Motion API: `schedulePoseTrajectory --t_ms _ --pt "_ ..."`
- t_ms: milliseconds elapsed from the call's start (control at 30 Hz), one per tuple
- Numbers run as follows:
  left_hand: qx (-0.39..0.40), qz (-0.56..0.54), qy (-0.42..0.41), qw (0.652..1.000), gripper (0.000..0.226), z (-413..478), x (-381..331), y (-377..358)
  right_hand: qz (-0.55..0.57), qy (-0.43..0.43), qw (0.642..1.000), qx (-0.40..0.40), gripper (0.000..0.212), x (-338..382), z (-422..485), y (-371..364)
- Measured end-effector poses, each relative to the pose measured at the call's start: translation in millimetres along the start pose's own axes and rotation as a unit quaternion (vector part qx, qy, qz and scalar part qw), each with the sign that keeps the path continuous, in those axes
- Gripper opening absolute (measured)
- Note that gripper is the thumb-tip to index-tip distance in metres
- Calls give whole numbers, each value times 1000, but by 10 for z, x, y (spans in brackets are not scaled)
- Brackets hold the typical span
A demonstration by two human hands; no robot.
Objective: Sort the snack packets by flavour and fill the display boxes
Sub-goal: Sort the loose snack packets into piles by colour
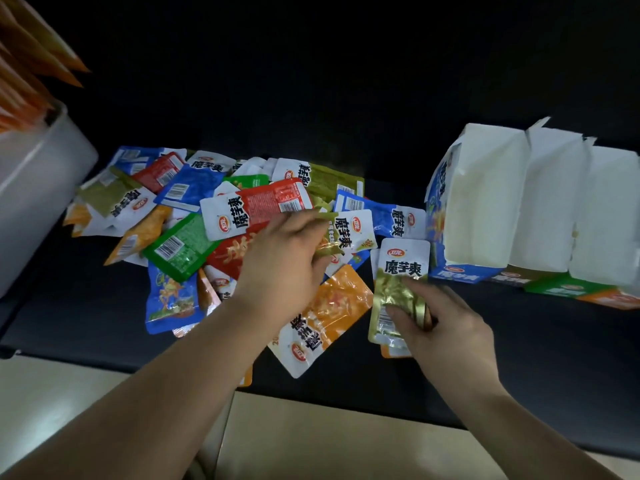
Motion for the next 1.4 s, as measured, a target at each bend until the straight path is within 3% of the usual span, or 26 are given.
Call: schedulePoseTrajectory --t_ms 67,133,233,367,500,600,733,833,933,1000,1133,1233,1400 --pt "38 13 2 999 55 79 1 -170 1 7 1000 -4 43 18 -6 15" --pt "40 32 0 999 46 105 -4 -220 0 9 1000 -7 43 15 2 27" --pt "-23 29 -21 999 13 110 -64 -41 2 3 1000 -1 43 31 -7 45" --pt "-151 -1 -29 988 16 63 -173 484 15 -44 999 28 40 -10 -13 16" --pt "-123 -126 -15 984 26 -260 -426 503 228 -166 957 67 38 -67 -80 -74" --pt "-93 -216 24 972 20 -543 -537 246 319 -152 935 33 40 80 -99 23" --pt "-9 -433 78 898 13 -641 -685 -15 387 -144 911 1 39 207 -101 142" --pt "10 -447 134 884 21 -634 -608 -36 412 -136 901 -8 38 224 -96 245" --pt "55 -541 221 810 37 -655 -564 -86 422 -110 900 -4 37 277 -121 354" --pt "80 -563 266 779 49 -724 -596 -118 426 -99 899 -1 37 308 -156 405" --pt "106 -536 221 808 22 -742 -881 -70 424 -87 902 -8 47 258 -217 487" --pt "96 -535 228 808 21 -726 -1023 -85 406 -98 909 -2 62 156 -297 561" --pt "130 -484 223 836 26 -724 -1482 -210 422 -172 890 13 38 -169 -538 741"
Point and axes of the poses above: each hand's wrist, its own z-axis towards the middle knuckle, its own y-axis out of the back of the hand, x = y × z, the point moved 10 cm from there along z, towards the middle knuckle, and after that the axes turned 5 degrees about y, right-handed, at the moved point
